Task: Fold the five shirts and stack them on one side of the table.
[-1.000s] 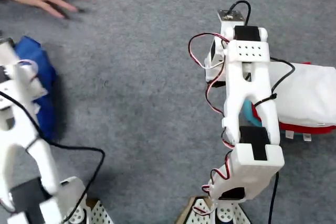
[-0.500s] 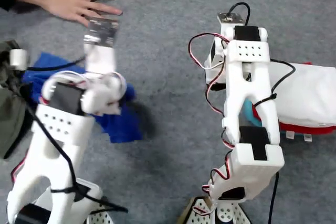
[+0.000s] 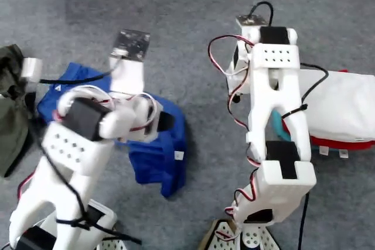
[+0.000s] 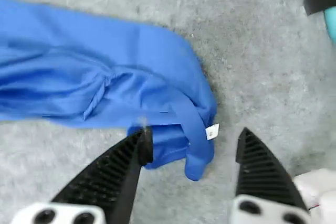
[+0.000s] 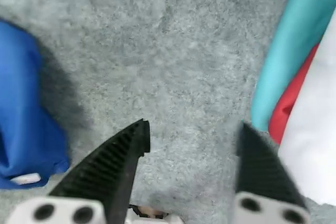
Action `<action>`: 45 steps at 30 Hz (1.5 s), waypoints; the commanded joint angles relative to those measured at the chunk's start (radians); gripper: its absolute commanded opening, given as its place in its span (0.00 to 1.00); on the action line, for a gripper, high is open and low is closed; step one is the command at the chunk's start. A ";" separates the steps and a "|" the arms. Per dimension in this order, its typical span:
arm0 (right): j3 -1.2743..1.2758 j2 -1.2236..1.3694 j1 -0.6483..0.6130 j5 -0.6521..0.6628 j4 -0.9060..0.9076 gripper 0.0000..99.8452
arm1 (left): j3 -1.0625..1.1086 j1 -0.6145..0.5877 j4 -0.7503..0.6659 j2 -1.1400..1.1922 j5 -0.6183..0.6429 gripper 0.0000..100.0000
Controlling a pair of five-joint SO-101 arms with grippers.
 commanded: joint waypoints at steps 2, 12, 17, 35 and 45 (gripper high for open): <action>-0.108 -0.065 -0.137 0.006 0.028 0.31 | -0.195 -0.339 0.080 -0.024 0.023 0.28; -0.285 0.188 -0.628 -0.003 -0.055 0.31 | 0.173 -1.071 -0.117 0.007 -0.166 0.28; -0.613 0.469 -0.731 -0.003 -0.031 0.31 | 0.334 -1.195 -0.236 -0.001 -0.242 0.28; -1.184 1.023 -0.745 -0.051 0.031 0.00 | 0.457 -1.318 -0.281 -0.001 -0.308 0.28; -1.138 0.766 -0.552 -0.054 0.034 0.00 | 0.457 -1.301 -0.278 0.007 -0.305 0.28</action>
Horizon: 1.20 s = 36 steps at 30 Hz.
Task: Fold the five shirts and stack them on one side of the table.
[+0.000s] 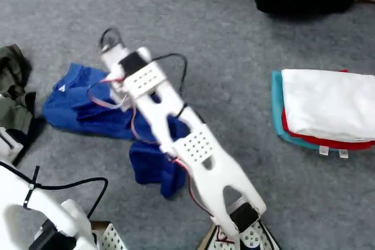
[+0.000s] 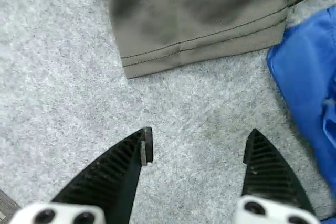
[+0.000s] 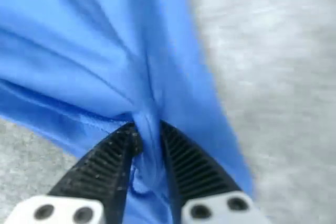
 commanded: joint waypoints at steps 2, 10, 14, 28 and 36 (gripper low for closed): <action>0.079 -0.232 0.114 -0.011 0.020 0.00 | -0.006 0.025 -0.006 -0.001 -0.006 0.28; 0.584 -0.501 0.288 -0.002 0.018 0.00 | -0.005 0.103 -0.005 -0.001 -0.005 0.28; 0.837 -0.602 0.384 0.069 0.014 0.00 | 0.023 0.219 -0.009 -0.001 -0.003 0.28; 1.213 -0.849 0.668 0.244 0.012 0.20 | 0.127 0.393 -0.072 -0.001 0.097 0.28; 1.202 -1.017 0.398 0.201 0.012 0.34 | 0.118 0.261 -0.077 -0.001 0.094 0.28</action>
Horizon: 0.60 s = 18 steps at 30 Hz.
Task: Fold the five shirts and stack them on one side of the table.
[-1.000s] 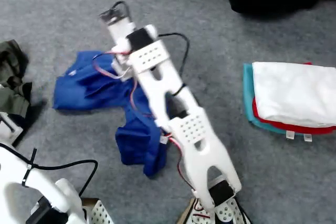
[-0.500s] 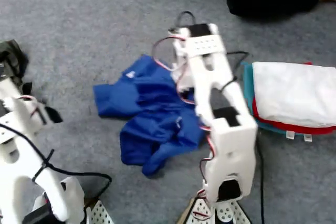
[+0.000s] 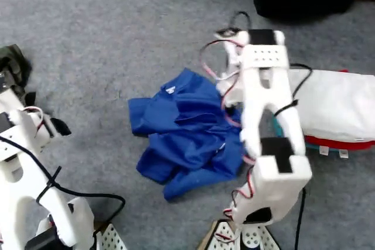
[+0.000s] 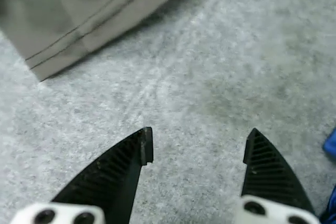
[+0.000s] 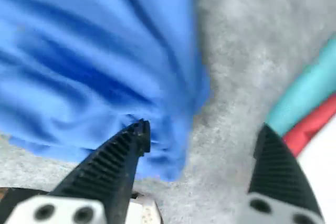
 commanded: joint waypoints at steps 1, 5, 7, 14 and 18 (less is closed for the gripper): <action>-0.024 -0.094 -0.183 -0.058 0.012 0.32 | -0.011 -0.068 -0.009 -0.001 0.005 0.28; -0.154 -0.013 -0.377 -0.146 -0.025 0.23 | 0.002 -0.123 -0.005 -0.001 0.005 0.28; -0.254 0.074 -0.441 -0.170 -0.057 0.19 | 0.017 -0.150 -0.009 -0.005 0.005 0.28; -0.771 0.535 -0.547 -0.224 -0.078 0.20 | 0.069 -0.169 -0.009 -0.010 0.005 0.28; -1.116 0.791 -0.585 -0.236 -0.021 0.22 | 0.084 -0.172 -0.005 -0.010 0.005 0.28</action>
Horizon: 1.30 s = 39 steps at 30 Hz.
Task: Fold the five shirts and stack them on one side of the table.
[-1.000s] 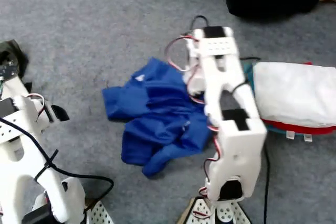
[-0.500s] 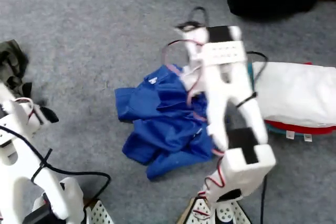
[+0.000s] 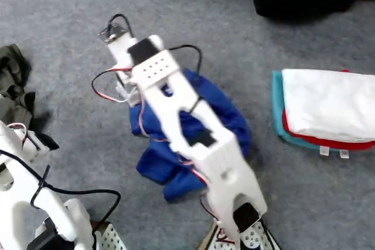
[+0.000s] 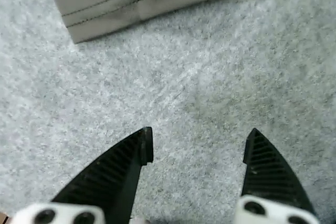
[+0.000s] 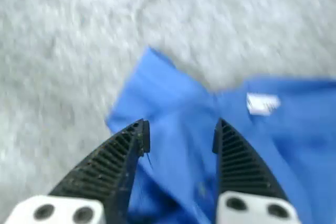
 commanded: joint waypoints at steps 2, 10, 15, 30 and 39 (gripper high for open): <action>-0.426 0.249 -0.053 -0.040 0.057 0.22 | 0.006 -0.011 -0.003 -0.008 0.003 0.28; -0.555 0.400 -0.064 -0.109 0.068 0.21 | 0.006 -0.009 -0.003 -0.008 0.009 0.28; -0.493 0.407 -0.058 -0.107 0.061 0.21 | 0.006 -0.008 -0.005 -0.008 0.009 0.28; -0.335 0.406 -0.047 -0.100 -0.100 0.20 | 0.006 -0.008 -0.005 -0.008 0.005 0.28; -0.337 0.401 0.001 -0.055 -0.069 0.02 | 0.006 -0.005 -0.005 -0.008 0.005 0.28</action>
